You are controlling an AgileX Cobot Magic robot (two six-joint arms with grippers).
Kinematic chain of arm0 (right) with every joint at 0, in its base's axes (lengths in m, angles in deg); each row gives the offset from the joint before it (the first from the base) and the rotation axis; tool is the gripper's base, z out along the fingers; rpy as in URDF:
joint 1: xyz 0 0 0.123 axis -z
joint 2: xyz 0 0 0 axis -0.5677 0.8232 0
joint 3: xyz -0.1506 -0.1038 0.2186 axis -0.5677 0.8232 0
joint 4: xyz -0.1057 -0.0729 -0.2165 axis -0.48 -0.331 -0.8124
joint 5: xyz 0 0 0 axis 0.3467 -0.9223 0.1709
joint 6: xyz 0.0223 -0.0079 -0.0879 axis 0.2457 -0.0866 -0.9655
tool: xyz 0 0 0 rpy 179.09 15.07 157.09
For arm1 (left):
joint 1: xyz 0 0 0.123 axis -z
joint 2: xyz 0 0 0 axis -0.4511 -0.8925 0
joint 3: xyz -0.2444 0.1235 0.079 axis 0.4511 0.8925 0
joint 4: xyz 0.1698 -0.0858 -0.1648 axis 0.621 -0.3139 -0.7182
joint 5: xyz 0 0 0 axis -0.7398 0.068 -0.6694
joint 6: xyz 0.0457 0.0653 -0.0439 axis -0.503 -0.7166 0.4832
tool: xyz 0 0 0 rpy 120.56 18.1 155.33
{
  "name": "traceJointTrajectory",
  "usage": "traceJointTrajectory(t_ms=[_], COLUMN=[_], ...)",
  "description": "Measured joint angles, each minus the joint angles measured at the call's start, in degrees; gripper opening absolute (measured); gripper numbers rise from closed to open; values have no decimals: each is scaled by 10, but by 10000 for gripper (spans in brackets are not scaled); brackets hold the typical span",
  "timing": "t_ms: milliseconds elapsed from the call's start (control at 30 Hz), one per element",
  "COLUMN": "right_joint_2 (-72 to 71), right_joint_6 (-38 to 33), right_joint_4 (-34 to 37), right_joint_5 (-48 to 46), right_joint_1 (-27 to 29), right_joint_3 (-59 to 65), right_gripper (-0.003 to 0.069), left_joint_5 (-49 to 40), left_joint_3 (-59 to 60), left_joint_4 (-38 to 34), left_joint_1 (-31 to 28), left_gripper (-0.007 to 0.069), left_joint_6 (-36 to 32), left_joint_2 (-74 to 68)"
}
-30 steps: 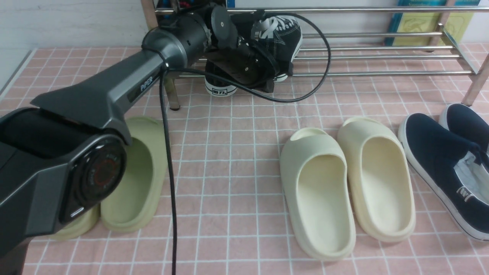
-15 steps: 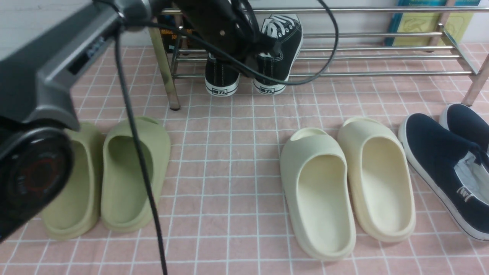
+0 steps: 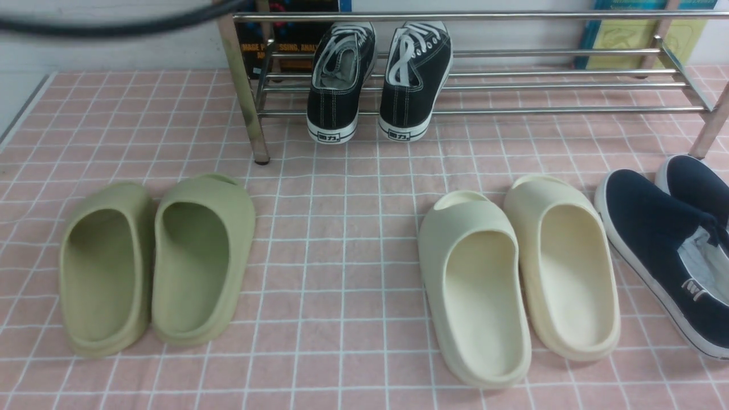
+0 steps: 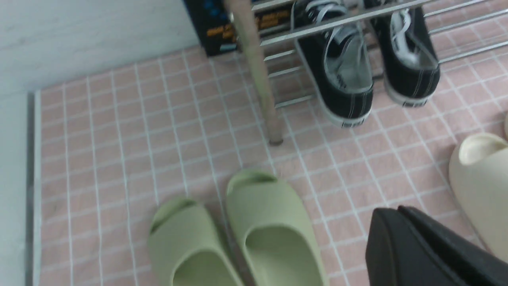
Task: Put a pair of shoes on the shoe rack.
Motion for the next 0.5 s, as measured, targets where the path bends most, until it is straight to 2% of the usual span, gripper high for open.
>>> traceJointTrajectory(t_ms=[167,200,267,400,500], right_joint_2=[0,0,0,0,0], right_joint_6=[0,0,0,0,0], right_joint_4=[0,0,0,-1,-1], right_joint_5=[0,0,0,0,0], right_joint_1=[0,0,0,0,0], right_joint_3=[0,0,0,0,0], right_gripper=[240,240,240,240,240], left_joint_5=[66,109,134,159,165], left_joint_3=[209,283,354,471,506], left_joint_4=[15,21,27,42,42], left_joint_1=[0,0,0,0,0], left_gripper=[5,5,5,5,5], left_joint_6=[73,108,135,188,194], left_joint_2=[175,244,317,427,456])
